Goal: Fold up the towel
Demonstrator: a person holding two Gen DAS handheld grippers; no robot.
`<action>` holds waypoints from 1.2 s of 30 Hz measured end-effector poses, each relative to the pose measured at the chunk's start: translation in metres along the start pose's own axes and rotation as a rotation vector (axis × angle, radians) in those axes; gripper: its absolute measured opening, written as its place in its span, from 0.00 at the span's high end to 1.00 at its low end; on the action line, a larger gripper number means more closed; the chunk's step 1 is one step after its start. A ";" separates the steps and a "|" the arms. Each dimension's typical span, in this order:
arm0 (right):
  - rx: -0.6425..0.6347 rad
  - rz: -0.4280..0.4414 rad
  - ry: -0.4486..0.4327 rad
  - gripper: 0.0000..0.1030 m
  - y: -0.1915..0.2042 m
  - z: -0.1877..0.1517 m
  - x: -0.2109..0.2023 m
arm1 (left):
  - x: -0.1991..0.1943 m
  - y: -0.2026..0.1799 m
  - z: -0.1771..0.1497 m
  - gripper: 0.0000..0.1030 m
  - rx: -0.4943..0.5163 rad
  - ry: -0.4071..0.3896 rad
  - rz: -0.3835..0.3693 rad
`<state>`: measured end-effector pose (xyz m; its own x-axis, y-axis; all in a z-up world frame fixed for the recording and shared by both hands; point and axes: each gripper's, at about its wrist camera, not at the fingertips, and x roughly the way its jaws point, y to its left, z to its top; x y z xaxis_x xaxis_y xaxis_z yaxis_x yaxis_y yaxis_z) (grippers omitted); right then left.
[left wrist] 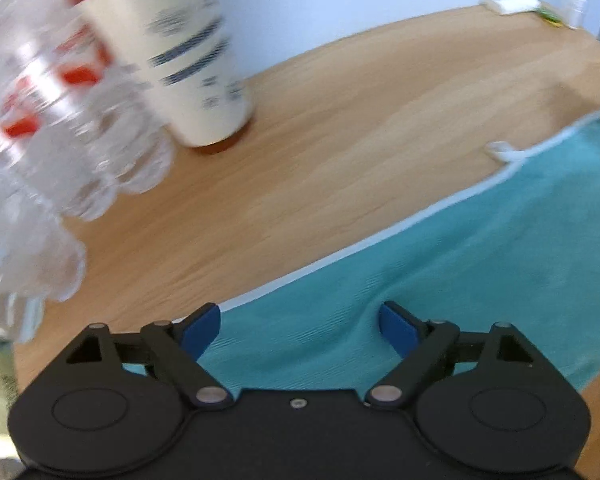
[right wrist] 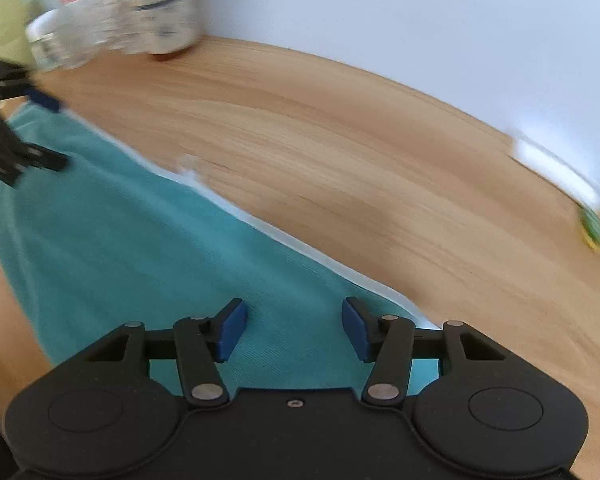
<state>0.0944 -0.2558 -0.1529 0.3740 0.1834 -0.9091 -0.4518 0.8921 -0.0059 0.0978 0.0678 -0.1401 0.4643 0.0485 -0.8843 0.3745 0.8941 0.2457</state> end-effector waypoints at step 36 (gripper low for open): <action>0.385 -0.296 0.068 0.32 -0.090 -0.067 -0.031 | -0.014 0.054 -0.070 0.05 -0.319 0.150 0.013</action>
<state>0.0690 -0.3696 -0.1524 0.3812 -0.1170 -0.9171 0.0032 0.9921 -0.1253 0.0554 0.1465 -0.1421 0.3358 0.1040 -0.9362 0.0892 0.9859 0.1415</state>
